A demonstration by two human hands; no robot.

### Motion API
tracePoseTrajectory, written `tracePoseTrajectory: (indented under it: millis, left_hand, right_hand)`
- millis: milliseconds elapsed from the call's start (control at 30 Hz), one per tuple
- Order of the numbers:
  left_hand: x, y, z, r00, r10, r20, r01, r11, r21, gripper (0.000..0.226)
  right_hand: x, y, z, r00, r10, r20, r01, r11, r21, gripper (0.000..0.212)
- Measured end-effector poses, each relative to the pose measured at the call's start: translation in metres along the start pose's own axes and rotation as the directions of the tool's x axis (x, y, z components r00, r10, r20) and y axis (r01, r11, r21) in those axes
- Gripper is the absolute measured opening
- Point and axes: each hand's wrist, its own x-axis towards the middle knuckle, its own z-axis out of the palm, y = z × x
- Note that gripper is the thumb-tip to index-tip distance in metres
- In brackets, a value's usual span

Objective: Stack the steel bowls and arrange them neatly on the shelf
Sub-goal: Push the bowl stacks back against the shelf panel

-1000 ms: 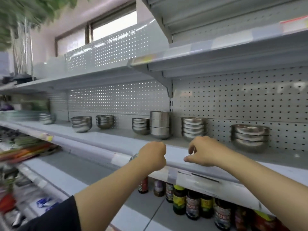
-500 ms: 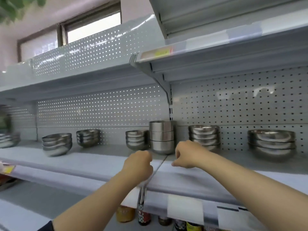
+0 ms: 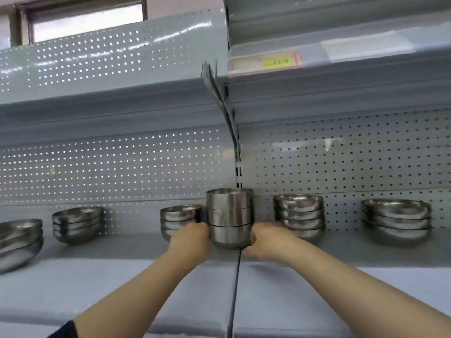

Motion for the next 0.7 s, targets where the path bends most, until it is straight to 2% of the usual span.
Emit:
tracePoseTrajectory:
  millis: [100, 167, 233, 333, 467, 533, 700]
  left_hand:
    - [0.012, -0.008, 0.004, 0.996, -0.001, 0.093, -0.007, 0.997, 0.082, 0.031]
    - [0.019, -0.012, 0.005, 0.991, -0.008, 0.133, -0.001, 0.998, 0.070, 0.037]
    - [0.030, -0.013, 0.007, 0.988, -0.025, 0.151, 0.028, 0.999, -0.017, 0.036]
    - [0.050, -0.009, 0.015, 0.984, -0.048, 0.173, 0.079, 0.980, -0.180, 0.032]
    - [0.070, 0.000, 0.030, 0.985, -0.033, 0.169, 0.089, 0.939, -0.332, 0.034]
    - [0.075, 0.001, 0.039, 0.985, -0.038, 0.167, 0.103, 0.911, -0.400, 0.037]
    - [0.085, -0.003, 0.060, 0.978, -0.042, 0.203, 0.151, 0.812, -0.563, 0.062]
  right_hand:
    - [0.007, -0.001, -0.003, 0.999, 0.049, -0.012, -0.049, 0.999, 0.010, 0.022]
    - [0.013, -0.001, -0.009, 0.994, 0.086, -0.072, -0.082, 0.995, 0.054, 0.027]
    - [0.022, 0.000, -0.013, 0.980, 0.123, -0.156, -0.096, 0.981, 0.169, 0.040]
    - [0.042, 0.000, -0.008, 0.954, 0.157, -0.255, -0.048, 0.921, 0.386, 0.076]
    - [0.072, -0.002, 0.005, 0.933, 0.180, -0.310, -0.001, 0.865, 0.501, 0.111]
    - [0.080, -0.002, 0.014, 0.927, 0.202, -0.317, -0.013, 0.860, 0.510, 0.115]
    - [0.084, 0.004, 0.032, 0.939, 0.232, -0.252, -0.046, 0.813, 0.580, 0.123]
